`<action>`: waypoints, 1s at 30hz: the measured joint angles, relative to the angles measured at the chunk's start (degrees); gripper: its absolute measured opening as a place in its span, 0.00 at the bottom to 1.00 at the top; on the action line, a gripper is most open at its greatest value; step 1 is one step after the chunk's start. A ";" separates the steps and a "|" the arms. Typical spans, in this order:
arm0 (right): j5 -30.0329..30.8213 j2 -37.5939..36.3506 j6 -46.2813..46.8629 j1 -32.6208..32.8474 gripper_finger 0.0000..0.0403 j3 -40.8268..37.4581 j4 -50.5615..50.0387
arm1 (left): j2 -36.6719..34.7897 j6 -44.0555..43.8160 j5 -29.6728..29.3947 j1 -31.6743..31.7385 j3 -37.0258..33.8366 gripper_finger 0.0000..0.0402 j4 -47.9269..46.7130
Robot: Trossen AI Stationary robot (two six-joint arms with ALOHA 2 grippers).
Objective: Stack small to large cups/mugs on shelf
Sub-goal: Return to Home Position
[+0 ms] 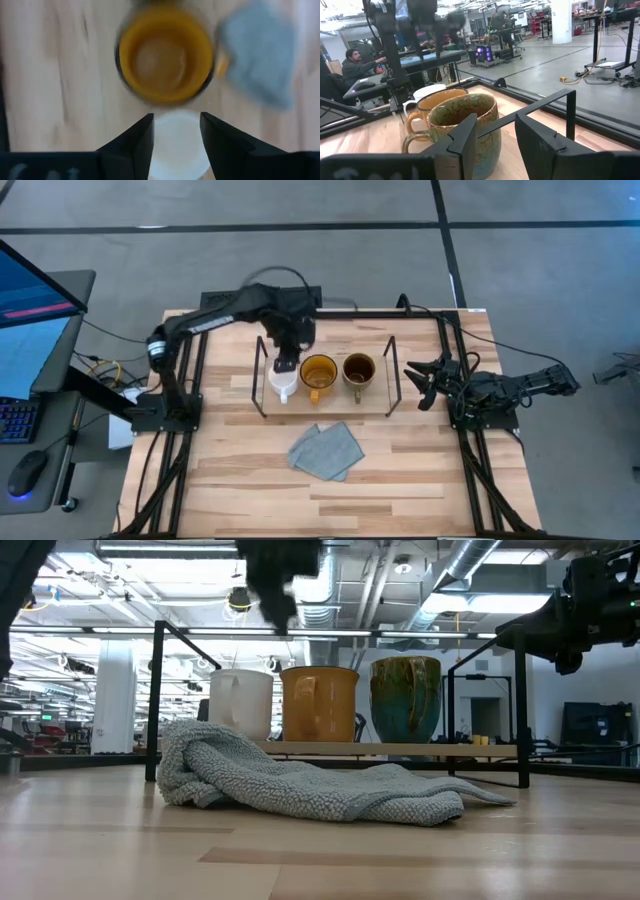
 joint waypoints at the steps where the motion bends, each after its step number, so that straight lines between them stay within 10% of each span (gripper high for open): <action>1: -0.16 0.02 -0.01 0.00 0.38 0.00 0.00 | -1.36 -0.57 1.72 0.45 0.04 0.38 2.26; 16: -5.09 -0.09 -3.96 -1.56 0.38 4.69 9.21 | -27.94 -4.46 7.03 6.29 -8.82 0.38 22.61; 30: -11.20 -0.07 -8.64 -9.02 0.38 16.84 -5.64 | -53.40 -15.26 6.29 6.34 -50.99 0.38 62.29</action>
